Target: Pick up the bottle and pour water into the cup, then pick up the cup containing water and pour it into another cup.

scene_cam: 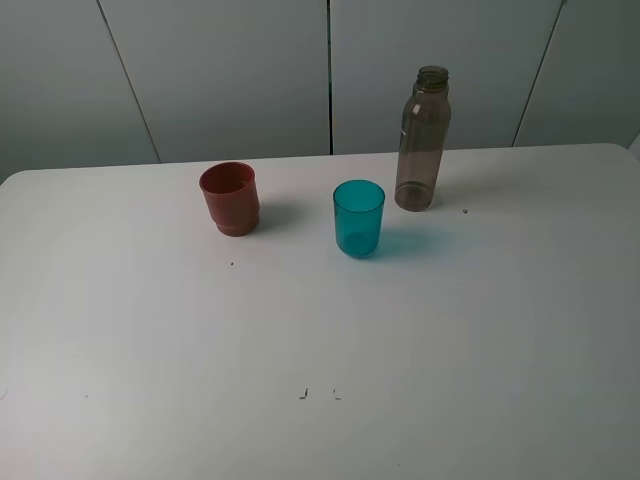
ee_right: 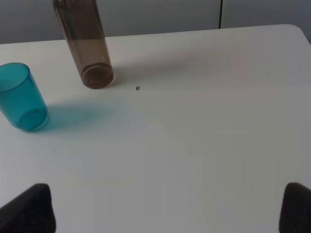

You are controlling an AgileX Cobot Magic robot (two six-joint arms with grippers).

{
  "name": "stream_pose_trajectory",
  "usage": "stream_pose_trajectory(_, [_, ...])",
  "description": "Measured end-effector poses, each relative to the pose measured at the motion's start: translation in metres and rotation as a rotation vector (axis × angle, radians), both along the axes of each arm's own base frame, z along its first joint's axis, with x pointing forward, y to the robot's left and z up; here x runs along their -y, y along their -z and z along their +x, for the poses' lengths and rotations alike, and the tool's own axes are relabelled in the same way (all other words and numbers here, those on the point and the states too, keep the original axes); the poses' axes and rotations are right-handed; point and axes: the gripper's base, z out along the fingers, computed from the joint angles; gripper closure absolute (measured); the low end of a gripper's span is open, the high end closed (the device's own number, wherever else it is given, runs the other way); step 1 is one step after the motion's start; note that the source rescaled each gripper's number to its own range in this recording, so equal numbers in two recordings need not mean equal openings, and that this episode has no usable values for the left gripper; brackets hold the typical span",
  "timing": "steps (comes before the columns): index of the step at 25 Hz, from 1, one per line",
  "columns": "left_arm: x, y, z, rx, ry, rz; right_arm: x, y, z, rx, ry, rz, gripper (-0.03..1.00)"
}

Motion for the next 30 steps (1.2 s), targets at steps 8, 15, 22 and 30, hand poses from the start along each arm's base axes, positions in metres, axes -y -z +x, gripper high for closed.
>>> stream_pose_trajectory(8, [0.0000, 0.0000, 0.0000, 0.000, 0.000, 0.000, 0.0000, 0.0000, 0.0000, 0.000, -0.001, -0.001, -0.03])
stream_pose_trajectory(15, [0.0000, 0.0000, 0.0000, 0.000, 0.000, 0.000, 0.0000, 0.0000, 0.0000, 0.000, -0.001, -0.001, -0.03])
stream_pose_trajectory(22, [0.0000, 0.0000, 0.0000, 0.000, 0.000, 0.000, 0.0000, 0.0000, 0.0000, 0.000, -0.001, -0.001, -0.03])
stream_pose_trajectory(30, [0.0000, 0.0000, 0.0000, 0.000, 0.000, 0.000, 0.0000, 0.0000, 0.0000, 0.000, -0.001, -0.001, -0.03])
